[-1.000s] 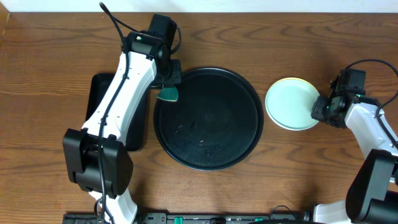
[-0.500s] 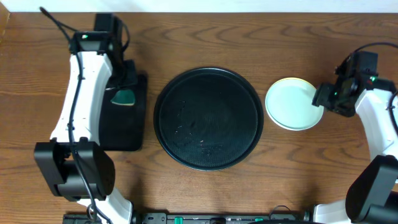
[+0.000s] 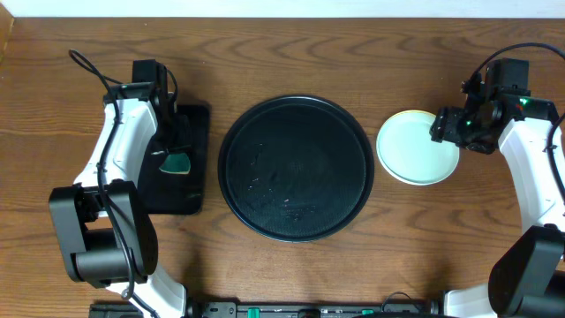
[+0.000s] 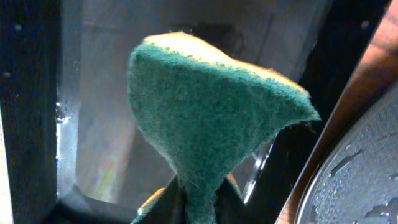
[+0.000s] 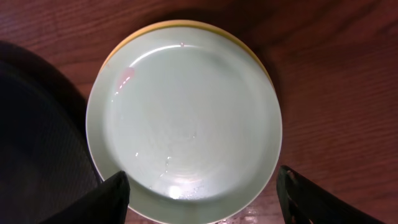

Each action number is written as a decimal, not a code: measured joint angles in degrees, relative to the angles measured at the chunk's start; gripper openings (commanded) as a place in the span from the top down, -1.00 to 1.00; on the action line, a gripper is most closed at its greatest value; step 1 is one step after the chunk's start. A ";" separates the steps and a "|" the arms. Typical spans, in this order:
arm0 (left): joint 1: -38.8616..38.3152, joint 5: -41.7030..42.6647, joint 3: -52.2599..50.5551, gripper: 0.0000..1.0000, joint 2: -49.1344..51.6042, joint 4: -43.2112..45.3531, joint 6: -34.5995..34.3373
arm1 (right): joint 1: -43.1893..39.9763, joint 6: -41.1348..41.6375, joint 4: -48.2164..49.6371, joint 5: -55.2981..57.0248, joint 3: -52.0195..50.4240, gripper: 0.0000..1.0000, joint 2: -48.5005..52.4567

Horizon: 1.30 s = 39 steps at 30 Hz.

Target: Clean dirty plates on tray and stack at the side

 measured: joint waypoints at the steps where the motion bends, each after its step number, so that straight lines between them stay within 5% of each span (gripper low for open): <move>1: 0.00 0.13 -0.09 0.35 0.00 0.26 0.39 | 0.17 0.00 -0.20 0.02 0.00 -0.47 0.00; 5: 0.00 0.35 -0.09 0.04 0.00 0.83 0.76 | 0.90 -0.02 -0.42 -0.07 0.00 -0.47 0.00; 12: 0.02 0.35 0.70 -0.09 0.00 -2.19 0.72 | 1.51 -0.02 -0.46 -0.22 0.00 -0.45 0.00; 15: 0.00 0.37 4.44 -0.42 -0.26 -5.38 0.35 | 1.70 -0.02 -0.85 -0.28 0.00 -0.47 -0.22; 25: 0.00 0.35 9.81 -0.47 -11.63 -6.01 -0.37 | 1.70 -0.17 -3.50 -0.50 1.77 -0.61 -13.11; 28: 0.00 0.35 9.88 -0.47 -11.82 -6.03 -0.37 | 1.70 -0.24 -3.61 -0.83 2.36 -0.98 -19.39; 39: 0.00 0.35 9.88 -0.48 -11.63 -6.16 -0.35 | 1.70 -0.59 -8.24 -4.22 2.78 -0.99 -35.08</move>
